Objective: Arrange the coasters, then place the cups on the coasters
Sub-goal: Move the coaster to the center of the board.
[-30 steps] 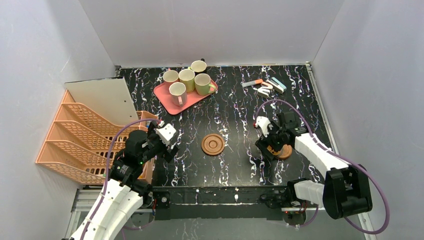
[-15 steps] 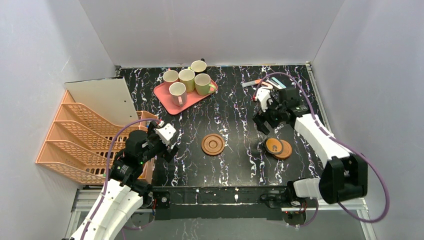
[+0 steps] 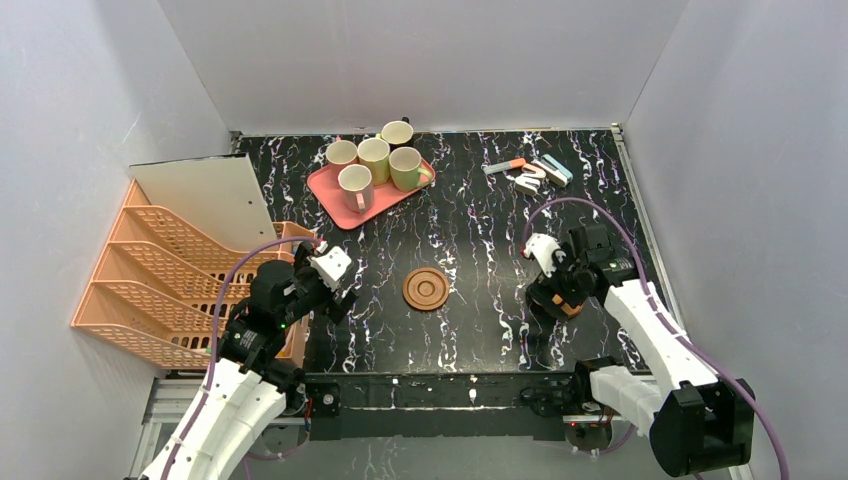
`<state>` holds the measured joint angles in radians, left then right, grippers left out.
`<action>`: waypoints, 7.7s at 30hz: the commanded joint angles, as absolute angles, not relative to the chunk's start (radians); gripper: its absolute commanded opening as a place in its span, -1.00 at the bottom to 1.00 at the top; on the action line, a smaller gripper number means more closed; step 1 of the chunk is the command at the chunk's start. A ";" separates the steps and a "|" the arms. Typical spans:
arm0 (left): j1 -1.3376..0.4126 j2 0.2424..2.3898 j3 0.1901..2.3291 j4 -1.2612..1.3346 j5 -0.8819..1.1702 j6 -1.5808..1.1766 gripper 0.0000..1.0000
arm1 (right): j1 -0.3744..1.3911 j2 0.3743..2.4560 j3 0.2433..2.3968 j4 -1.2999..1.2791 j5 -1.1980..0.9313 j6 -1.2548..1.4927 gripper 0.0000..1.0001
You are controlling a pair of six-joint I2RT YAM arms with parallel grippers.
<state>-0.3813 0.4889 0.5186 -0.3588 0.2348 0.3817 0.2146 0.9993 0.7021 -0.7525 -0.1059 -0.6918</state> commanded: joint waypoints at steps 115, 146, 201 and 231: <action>-0.370 0.504 0.515 -0.369 0.260 0.388 0.96 | 0.326 1.541 0.913 -0.633 -0.042 -0.620 0.97; -0.370 0.501 0.515 -0.369 0.262 0.389 0.96 | 0.446 1.545 0.859 -0.605 0.175 -0.526 0.69; -0.368 0.513 0.515 -0.370 0.264 0.391 0.96 | 0.612 1.314 0.792 -0.811 0.159 -0.607 0.97; -0.368 0.514 0.515 -0.374 0.271 0.394 0.96 | 0.574 1.706 0.936 -0.267 0.496 -0.627 0.97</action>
